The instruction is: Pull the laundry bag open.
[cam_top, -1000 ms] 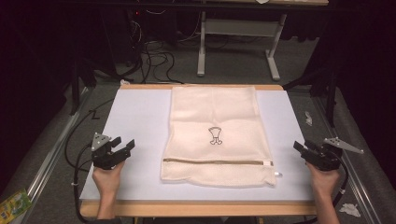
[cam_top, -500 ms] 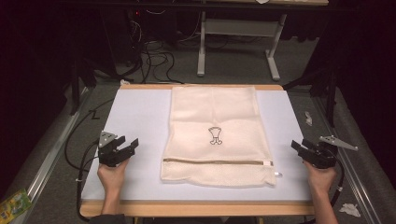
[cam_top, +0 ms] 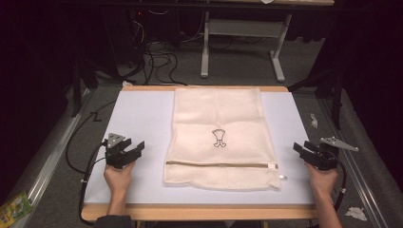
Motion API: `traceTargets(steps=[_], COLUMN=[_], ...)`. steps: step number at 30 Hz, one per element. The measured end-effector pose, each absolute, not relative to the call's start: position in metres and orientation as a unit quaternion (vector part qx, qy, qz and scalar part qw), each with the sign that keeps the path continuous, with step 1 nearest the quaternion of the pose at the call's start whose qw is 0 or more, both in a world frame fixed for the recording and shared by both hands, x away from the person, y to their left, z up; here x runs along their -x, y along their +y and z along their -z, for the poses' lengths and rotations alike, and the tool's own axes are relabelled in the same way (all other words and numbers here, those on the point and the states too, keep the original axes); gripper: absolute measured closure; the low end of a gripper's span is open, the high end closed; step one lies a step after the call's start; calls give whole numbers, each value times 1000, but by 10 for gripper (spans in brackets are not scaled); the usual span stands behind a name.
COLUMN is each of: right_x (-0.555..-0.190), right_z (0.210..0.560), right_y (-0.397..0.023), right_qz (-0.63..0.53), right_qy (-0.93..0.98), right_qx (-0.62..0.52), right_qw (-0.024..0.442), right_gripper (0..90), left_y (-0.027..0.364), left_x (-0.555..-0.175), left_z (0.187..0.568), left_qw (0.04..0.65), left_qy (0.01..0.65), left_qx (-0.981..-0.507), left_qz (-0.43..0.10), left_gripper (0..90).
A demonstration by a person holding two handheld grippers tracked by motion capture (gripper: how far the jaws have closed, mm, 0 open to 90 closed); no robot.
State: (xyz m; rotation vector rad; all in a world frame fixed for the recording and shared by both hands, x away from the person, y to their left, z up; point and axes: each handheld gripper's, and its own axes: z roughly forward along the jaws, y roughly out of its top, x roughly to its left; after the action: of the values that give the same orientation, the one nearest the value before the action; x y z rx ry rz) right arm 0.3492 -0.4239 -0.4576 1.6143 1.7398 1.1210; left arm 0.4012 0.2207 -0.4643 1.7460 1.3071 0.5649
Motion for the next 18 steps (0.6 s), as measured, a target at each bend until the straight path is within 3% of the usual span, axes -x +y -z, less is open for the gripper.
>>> traceTargets(steps=[18], right_x=[-357], right_z=[464], right_y=[-421], right_qz=[-400], right_qy=[643], right_qx=[-599], right_qw=[260], right_gripper=[468], left_y=[218], left_x=[-412], left_z=[473], left_qw=[415], left_qy=[534], left_qx=[-698], left_qz=[-235], left_gripper=[413])
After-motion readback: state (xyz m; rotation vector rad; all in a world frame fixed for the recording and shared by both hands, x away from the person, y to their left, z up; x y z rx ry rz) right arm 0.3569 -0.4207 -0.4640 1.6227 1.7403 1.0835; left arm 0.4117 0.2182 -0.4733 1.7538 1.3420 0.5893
